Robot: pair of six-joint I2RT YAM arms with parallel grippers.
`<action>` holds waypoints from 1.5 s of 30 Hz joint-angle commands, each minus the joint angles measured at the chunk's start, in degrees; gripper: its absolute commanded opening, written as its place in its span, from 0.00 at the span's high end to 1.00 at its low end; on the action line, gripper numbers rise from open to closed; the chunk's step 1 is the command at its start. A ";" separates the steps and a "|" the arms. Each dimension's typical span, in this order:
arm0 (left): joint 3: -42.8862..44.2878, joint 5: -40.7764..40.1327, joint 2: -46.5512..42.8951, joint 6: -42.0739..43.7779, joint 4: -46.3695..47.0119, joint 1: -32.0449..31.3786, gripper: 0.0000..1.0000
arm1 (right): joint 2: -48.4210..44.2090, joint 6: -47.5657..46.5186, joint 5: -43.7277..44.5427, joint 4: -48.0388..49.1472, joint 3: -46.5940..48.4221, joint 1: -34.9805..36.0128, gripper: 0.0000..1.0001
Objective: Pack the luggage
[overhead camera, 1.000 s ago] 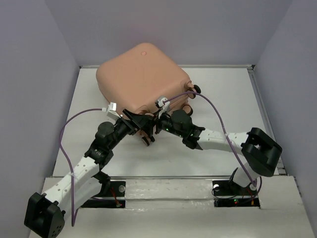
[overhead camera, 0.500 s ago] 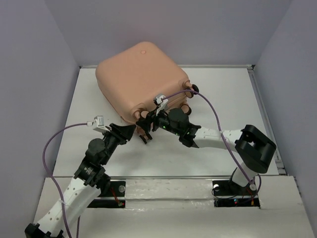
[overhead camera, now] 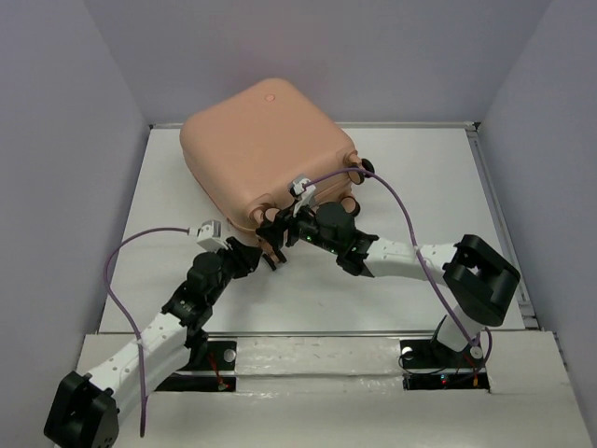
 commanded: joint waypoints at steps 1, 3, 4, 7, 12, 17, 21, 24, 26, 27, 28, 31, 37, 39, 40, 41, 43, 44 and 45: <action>3.19 -2.61 3.97 3.82 10.27 -0.28 0.52 | 0.11 0.41 -0.44 6.88 3.90 0.28 0.93; 3.63 -2.96 5.29 4.09 11.59 -0.37 0.52 | 0.20 0.58 -0.53 6.97 3.73 0.28 0.93; 4.33 -3.04 6.43 4.70 12.64 -0.37 0.52 | 0.29 0.59 -0.62 7.05 3.73 0.28 0.93; 5.48 -3.22 8.63 5.32 14.06 -0.63 0.52 | 0.46 0.76 -1.23 7.23 3.81 0.28 0.93; 7.67 -4.71 10.04 6.55 14.59 -1.60 0.52 | 0.82 0.94 -1.76 7.67 3.64 0.28 0.93; 8.38 -6.38 12.94 7.07 15.81 -2.39 0.54 | 0.90 1.46 -2.20 8.02 3.46 0.28 0.93; 8.82 -9.19 14.70 7.07 16.78 -4.05 0.63 | 1.17 1.90 -3.25 8.28 3.46 0.28 0.93; 9.52 -13.41 15.40 6.55 17.05 -6.16 0.71 | 1.43 2.25 -3.70 8.64 3.20 0.28 0.93; 9.87 -15.87 15.84 5.58 17.92 -7.30 0.73 | 1.52 2.34 -4.22 8.64 3.02 0.28 0.93; 9.96 -16.83 16.37 5.32 18.62 -8.18 0.73 | 1.52 2.43 -4.40 8.72 2.85 0.28 0.93; 10.13 -17.19 16.63 5.23 18.63 -8.71 0.74 | 1.61 2.52 -4.49 8.72 2.85 0.28 0.93; 11.10 -19.12 17.60 4.97 18.72 -9.77 0.75 | 1.61 2.61 -4.75 8.81 2.24 0.28 0.93; 12.51 -22.55 18.13 3.65 15.57 -9.86 0.94 | 0.29 2.70 -3.79 9.25 0.65 0.28 0.93; 13.12 -24.13 17.52 4.08 11.98 -9.86 0.94 | -0.85 2.17 -2.30 9.08 -0.58 0.28 0.93; 13.21 -24.66 17.52 4.09 11.95 -9.86 0.94 | -0.85 1.91 -1.77 8.90 -0.93 0.28 0.93; 13.04 -25.19 16.73 4.43 9.69 -9.86 0.94 | -1.81 1.73 -1.07 8.81 -1.37 0.28 0.93; 12.69 -27.38 14.80 4.35 5.13 -9.86 0.94 | -3.13 1.03 0.87 8.37 -2.77 0.28 0.93; 11.99 -27.91 14.01 4.35 3.70 -9.77 0.94 | -3.75 0.68 1.74 8.20 -3.30 0.28 0.93; 11.72 -28.53 13.13 4.35 1.95 -9.69 0.94 | -4.54 0.33 2.88 8.11 -4.00 0.28 0.93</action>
